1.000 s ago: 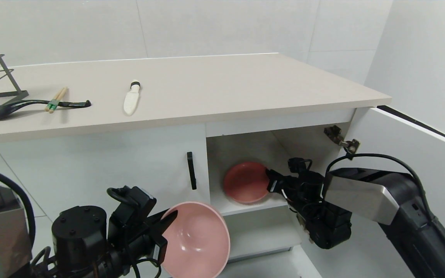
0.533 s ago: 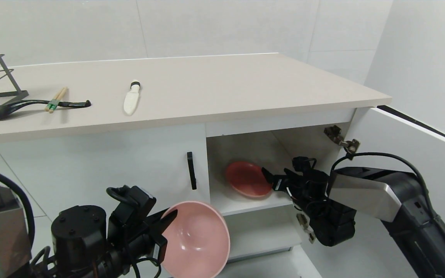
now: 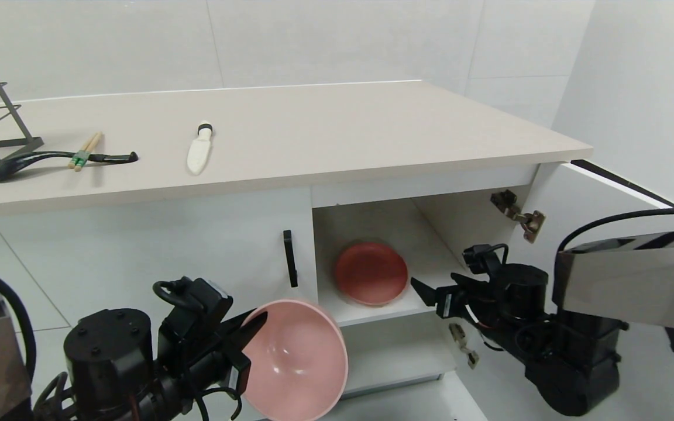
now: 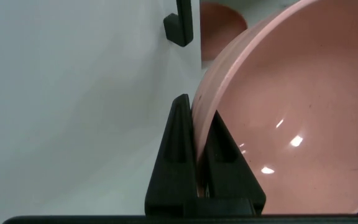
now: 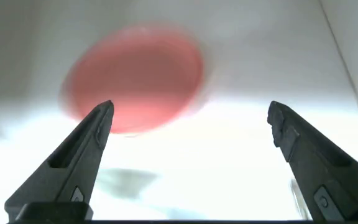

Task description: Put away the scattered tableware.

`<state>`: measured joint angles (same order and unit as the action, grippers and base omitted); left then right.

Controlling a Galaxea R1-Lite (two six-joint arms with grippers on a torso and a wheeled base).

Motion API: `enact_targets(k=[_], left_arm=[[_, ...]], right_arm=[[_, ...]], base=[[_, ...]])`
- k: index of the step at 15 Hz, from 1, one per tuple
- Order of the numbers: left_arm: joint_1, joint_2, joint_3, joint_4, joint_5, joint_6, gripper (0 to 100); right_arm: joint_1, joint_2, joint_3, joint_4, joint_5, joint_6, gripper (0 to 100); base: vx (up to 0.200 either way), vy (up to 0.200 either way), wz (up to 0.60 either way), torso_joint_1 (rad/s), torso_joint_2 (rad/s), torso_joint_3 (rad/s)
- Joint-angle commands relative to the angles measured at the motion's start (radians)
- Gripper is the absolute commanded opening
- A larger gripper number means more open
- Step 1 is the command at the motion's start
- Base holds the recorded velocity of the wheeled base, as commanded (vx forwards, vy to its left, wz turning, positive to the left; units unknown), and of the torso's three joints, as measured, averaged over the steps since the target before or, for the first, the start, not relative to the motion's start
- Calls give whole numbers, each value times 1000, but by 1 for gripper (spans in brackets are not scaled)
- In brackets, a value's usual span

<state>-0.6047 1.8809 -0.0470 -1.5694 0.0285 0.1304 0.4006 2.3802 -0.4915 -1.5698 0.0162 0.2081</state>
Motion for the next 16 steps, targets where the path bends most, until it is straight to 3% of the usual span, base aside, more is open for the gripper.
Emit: enact_targets(k=[1,5,8,9,11,12,13,16], left_arm=[[-1,-17,3,-1,1,5,0],[-35,-52,4,-1,1,6,0],[-113,-80,-4,-1,1,17,0],[-125,-72,-16,-1,1,35,0],[-170,-22,-97,-1,4,169,0],[-188,-8,-123,-1,5,216,0],[-208,12,-136,-1,14,229,0],[-277,90,-211,-1,136,229,0]], right_arm=[[89,-299,257,-1,-1,-12,100],[231,-521,403,-1,-2,-10,100],[236,-546,378,-1,-2,-26,100],[236,-558,380,-1,-2,-29,100],[236,-595,386,-1,-1,-39,100],[234,-607,398,-1,-1,-67,100],[233,-616,409,-1,-1,-95,100],[222,-674,464,-1,-1,-108,100]], base=[[0,0,0,0,0,0],[0,0,0,0,0,0],[0,0,0,0,0,0],[0,0,0,0,0,0],[0,0,0,0,0,0],[0,0,0,0,0,0],[0,0,0,0,0,0],[0,0,0,0,0,0]])
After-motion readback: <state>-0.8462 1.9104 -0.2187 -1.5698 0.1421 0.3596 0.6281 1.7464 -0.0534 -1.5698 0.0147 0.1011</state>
